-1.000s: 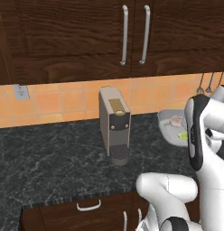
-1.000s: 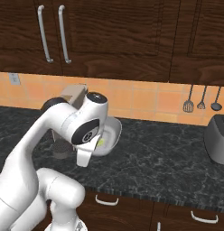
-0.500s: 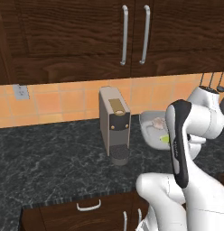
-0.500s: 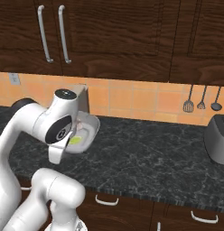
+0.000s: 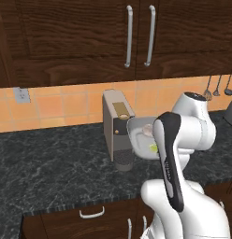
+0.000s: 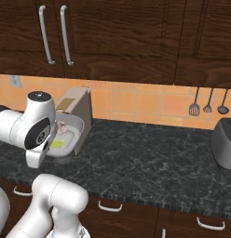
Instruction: Take the meat container that has the shrimp and place it on the second highest rack of the freezer. Then take the vegetable container that has the lemon wedge and garlic and place it on the highest rack of the freezer.
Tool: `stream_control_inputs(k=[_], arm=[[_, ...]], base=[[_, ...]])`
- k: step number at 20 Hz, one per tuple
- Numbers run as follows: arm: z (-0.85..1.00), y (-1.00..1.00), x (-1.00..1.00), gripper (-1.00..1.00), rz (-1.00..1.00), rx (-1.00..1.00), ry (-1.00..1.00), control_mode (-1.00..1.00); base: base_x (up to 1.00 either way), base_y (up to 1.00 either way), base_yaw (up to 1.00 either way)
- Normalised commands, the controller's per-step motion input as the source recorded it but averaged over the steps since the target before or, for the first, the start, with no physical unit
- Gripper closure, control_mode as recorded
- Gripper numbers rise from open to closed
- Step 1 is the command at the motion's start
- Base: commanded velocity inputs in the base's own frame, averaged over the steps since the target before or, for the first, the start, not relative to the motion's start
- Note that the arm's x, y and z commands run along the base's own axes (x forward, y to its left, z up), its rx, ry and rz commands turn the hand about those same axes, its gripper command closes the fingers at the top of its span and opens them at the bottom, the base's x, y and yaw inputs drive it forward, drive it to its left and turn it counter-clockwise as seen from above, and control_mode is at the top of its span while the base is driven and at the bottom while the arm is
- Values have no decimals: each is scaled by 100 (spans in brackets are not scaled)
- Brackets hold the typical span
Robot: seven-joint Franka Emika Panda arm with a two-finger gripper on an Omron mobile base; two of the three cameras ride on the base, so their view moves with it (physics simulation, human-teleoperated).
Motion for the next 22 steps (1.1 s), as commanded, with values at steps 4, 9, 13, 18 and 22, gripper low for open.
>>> stream_control_inputs(k=[4,9,13,18,22], arm=[[0,24,0,100,5,-4,0,-100],[0,0,0,100,0,0,0,-100],[0,0,11,100,0,0,0,-100],[0,-14,23,100,-2,0,0,-100],[0,-35,12,100,-3,0,0,-100]], base=[[0,0,0],[0,0,0],[0,0,0],[0,0,0],[0,0,0]])
